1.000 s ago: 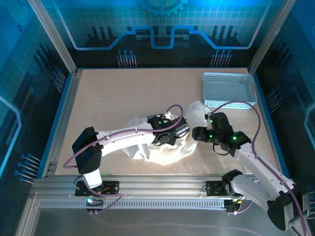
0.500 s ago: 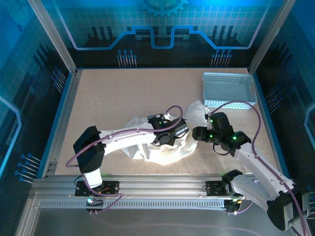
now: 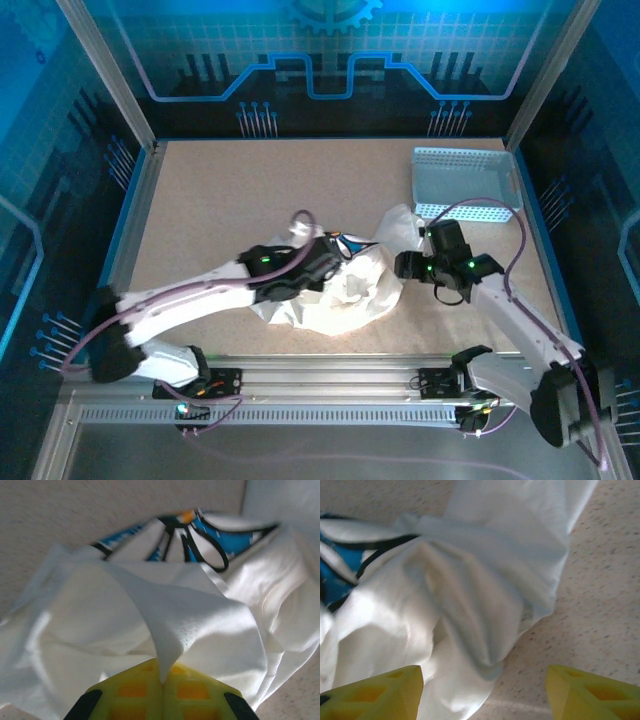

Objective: Fold the inside-out t-shirt

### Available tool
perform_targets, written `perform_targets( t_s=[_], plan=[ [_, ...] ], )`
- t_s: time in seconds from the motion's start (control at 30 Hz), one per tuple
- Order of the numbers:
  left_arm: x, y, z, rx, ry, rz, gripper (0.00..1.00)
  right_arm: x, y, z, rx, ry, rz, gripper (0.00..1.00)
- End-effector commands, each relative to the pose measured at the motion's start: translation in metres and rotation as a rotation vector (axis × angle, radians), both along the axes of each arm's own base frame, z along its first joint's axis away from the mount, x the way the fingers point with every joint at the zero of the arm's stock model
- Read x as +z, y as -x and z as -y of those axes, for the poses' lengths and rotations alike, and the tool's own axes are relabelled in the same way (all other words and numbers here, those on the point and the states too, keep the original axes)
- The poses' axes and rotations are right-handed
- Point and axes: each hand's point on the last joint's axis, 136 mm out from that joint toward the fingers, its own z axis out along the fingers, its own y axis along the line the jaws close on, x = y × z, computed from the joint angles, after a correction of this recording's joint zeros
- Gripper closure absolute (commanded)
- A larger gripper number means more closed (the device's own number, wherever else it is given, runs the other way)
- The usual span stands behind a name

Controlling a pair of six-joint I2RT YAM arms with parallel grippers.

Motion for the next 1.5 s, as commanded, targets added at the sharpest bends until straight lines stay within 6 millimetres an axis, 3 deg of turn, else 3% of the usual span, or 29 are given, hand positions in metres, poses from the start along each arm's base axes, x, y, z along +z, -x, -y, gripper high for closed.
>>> perform_targets(
  t_s=[0.0,0.2,0.33,0.47,0.63,0.87,1.13,1.27,1.37,1.47],
  plan=[
    [0.012,0.003,-0.061,0.181,0.036,0.069,1.00,0.016,-0.034,0.008,-0.029,-0.009,0.049,0.34],
    [0.009,0.025,-0.140,0.357,0.148,0.084,1.00,0.012,-0.098,0.013,-0.070,0.039,0.036,0.36],
    [0.014,0.036,-0.173,0.432,0.144,0.113,1.00,0.000,-0.136,0.015,-0.096,0.087,0.003,0.39],
    [0.023,0.045,-0.207,0.528,0.082,0.151,1.00,-0.018,-0.155,0.012,-0.096,0.111,-0.064,0.41],
    [0.036,0.057,-0.248,0.672,0.000,0.195,1.00,-0.032,-0.158,0.005,-0.080,0.168,-0.089,0.39],
    [0.035,0.060,-0.279,0.818,-0.041,0.187,1.00,-0.047,-0.145,0.016,-0.126,0.233,-0.155,0.36],
    [0.015,0.046,-0.291,0.904,0.019,0.077,1.00,-0.052,-0.116,0.019,-0.129,0.203,-0.149,0.33],
    [0.002,0.039,-0.294,0.923,0.077,0.029,1.00,-0.054,-0.112,-0.008,-0.050,0.062,-0.127,0.34],
    [-0.006,0.034,-0.290,0.920,0.135,-0.003,1.00,-0.063,-0.112,-0.015,-0.035,0.053,-0.162,0.40],
    [-0.006,0.032,-0.292,0.931,0.146,-0.008,1.00,-0.072,-0.112,-0.015,-0.035,0.060,-0.193,0.54]
  ],
)
